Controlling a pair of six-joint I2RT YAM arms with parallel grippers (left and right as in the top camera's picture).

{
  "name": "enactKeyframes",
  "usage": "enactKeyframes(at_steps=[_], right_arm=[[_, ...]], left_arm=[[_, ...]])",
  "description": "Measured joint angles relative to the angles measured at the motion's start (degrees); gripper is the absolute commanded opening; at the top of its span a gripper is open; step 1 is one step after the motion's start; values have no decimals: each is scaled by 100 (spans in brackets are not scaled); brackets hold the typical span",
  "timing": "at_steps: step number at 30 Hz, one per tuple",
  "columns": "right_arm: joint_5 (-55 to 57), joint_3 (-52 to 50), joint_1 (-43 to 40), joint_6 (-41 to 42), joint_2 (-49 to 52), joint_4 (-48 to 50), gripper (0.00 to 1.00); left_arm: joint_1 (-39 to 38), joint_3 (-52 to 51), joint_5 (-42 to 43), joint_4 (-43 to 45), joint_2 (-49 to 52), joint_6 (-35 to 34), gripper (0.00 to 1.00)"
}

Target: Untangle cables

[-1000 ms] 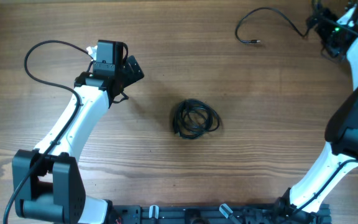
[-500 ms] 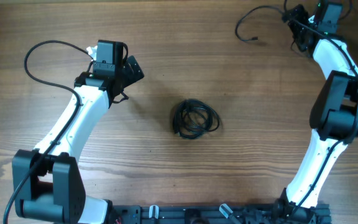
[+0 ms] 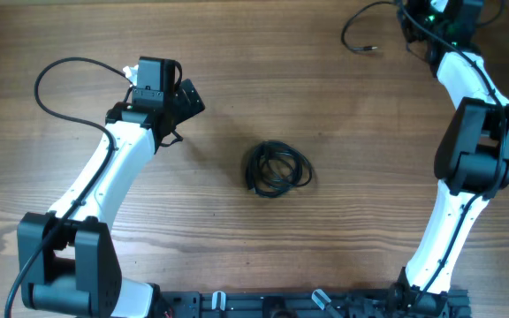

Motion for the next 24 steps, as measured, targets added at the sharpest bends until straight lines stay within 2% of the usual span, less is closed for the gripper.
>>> enactKeyframes(at_steps=[3,6,9,13,17,22,24], right_arm=[[35,35,66,-846,0,-1602,100],[378,39,179,-1816,0,-2487,100],[981,17,341,-2212,0,-2918,100],[1220,-76,684,-2291,0,-2516,100],[1300,-157,1019,-1928,0,-1340,100],[1180,-155,1040,-1360,0,-44,99],[1158,-118,1038,-1217,0,-22,100]], left_arm=[[0,0,-2,-7,0,2,100],[0,0,-2,-7,4,0,100],[0,0,-2,2,4,0,100],[0,0,-2,2,4,0,100],[0,0,-2,0,7,2,100],[0,0,-2,-2,9,0,100],[0,0,-2,0,9,0,100]])
